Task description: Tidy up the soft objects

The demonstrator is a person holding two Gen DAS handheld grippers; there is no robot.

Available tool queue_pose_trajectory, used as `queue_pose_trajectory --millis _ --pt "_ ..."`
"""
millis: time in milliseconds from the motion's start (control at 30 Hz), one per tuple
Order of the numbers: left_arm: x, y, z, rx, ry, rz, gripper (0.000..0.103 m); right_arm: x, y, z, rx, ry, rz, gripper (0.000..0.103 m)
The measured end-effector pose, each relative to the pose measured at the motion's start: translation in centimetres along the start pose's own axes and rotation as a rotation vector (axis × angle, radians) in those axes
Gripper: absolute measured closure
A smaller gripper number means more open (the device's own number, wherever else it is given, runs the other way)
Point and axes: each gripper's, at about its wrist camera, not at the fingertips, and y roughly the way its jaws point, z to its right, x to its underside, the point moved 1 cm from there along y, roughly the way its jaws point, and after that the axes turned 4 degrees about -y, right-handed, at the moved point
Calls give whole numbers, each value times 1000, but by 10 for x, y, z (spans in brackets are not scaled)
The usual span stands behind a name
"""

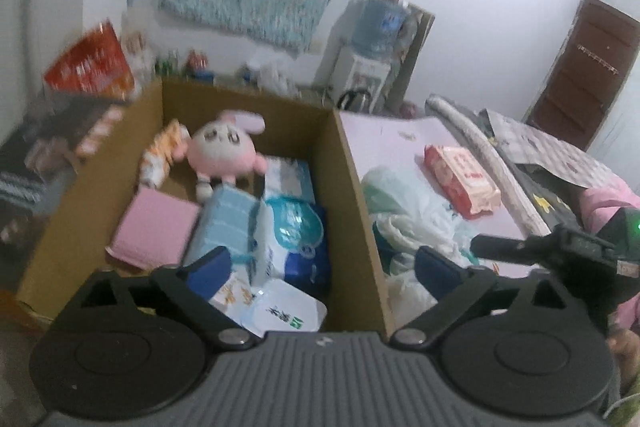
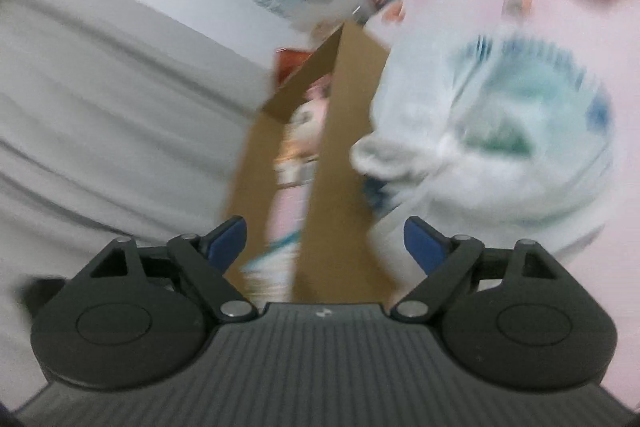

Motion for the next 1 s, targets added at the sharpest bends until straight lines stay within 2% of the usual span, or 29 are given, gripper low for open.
queue_pose_trajectory --millis 133,200,333,567,733,833,933,1000 --pt "4 -16 -2 -57 23 69 0 8 -7 -34 206 -214 54 10" --pt "5 -22 -4 -79 33 93 0 15 -8 -49 311 -306 78 1" --pt "9 -34 -10 -123 48 123 0 28 -13 -69 459 -450 110 1" --pt "17 -50 -22 -197 10 132 0 40 -24 -105 595 -568 173 1" --pt "22 -57 -23 -262 -3 138 0 56 -27 -123 642 -561 193 1" --pt "26 -59 -22 -296 20 138 0 70 -29 -131 678 -557 240 1" --pt "28 -55 -22 -311 34 85 0 81 -30 -139 714 -562 275 1" --pt "30 -51 -22 -279 49 41 0 85 -29 -145 751 -572 285 1"
